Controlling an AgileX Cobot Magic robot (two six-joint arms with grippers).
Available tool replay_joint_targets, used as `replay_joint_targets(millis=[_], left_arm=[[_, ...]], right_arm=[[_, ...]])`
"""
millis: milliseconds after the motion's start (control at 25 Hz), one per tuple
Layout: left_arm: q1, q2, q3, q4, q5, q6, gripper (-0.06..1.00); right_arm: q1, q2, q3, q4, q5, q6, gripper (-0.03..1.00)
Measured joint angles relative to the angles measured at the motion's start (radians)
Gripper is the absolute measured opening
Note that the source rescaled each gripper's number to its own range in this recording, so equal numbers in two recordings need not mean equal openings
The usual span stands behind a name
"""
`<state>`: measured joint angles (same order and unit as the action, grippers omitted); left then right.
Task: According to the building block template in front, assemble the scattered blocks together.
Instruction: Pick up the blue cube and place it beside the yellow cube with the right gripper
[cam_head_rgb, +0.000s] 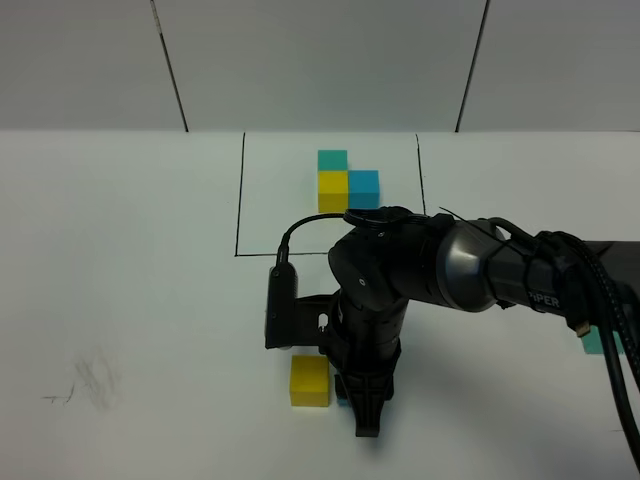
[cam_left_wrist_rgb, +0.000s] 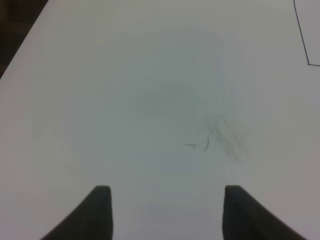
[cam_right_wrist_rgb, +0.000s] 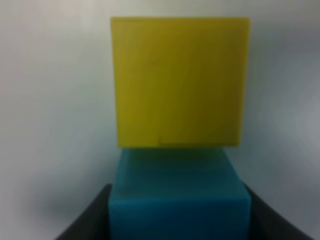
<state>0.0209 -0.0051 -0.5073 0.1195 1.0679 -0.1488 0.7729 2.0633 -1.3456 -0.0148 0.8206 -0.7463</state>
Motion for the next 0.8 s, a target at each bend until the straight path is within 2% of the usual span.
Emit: replay_joint_targets(millis=[280, 800], left_arm=[[0.000, 0.000, 0.000, 0.000, 0.000, 0.000, 0.11], [0.000, 0.000, 0.000, 0.000, 0.000, 0.000, 0.11]], right_arm=[[0.000, 0.013, 0.000, 0.002, -0.033, -0.007, 0.25], [0.003, 0.050, -0.007, 0.015, -0.038, -0.008, 0.25]])
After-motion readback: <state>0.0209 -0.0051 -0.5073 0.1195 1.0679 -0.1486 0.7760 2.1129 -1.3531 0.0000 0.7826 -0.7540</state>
